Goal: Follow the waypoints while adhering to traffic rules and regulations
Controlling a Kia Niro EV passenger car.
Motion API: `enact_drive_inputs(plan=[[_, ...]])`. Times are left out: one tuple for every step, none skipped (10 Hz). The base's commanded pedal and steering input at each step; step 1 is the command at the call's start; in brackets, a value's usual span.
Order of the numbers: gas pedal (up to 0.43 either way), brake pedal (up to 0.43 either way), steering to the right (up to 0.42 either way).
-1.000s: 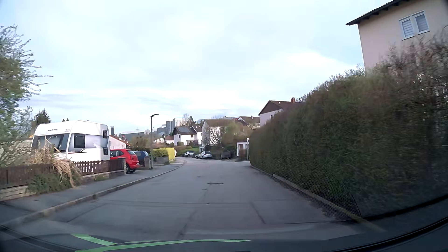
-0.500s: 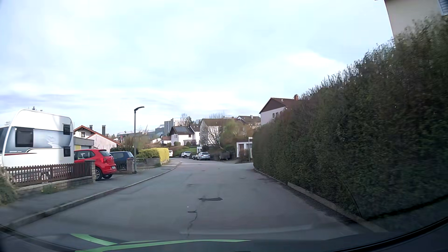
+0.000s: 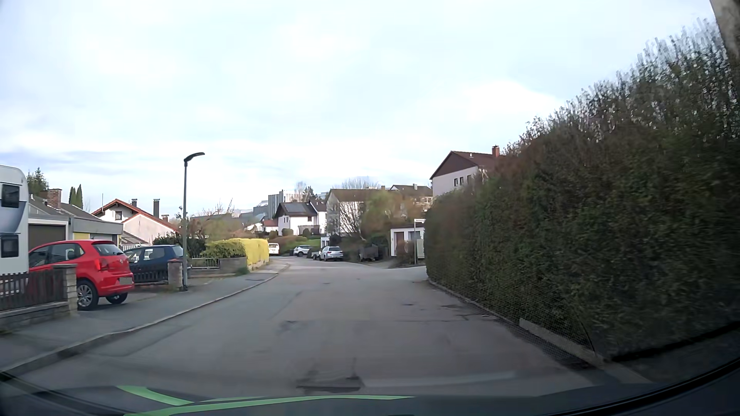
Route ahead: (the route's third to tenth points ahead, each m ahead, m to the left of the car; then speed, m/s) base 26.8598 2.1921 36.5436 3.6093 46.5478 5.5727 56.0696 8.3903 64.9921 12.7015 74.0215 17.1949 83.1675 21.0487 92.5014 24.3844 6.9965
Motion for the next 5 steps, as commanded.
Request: enact_drive_inputs(plan=[[0.0,0.134,0.002],[0.0,0.134,0.002],[0.0,0.134,0.001],[0.0,0.134,0.001],[0.0,0.146,0.001]])
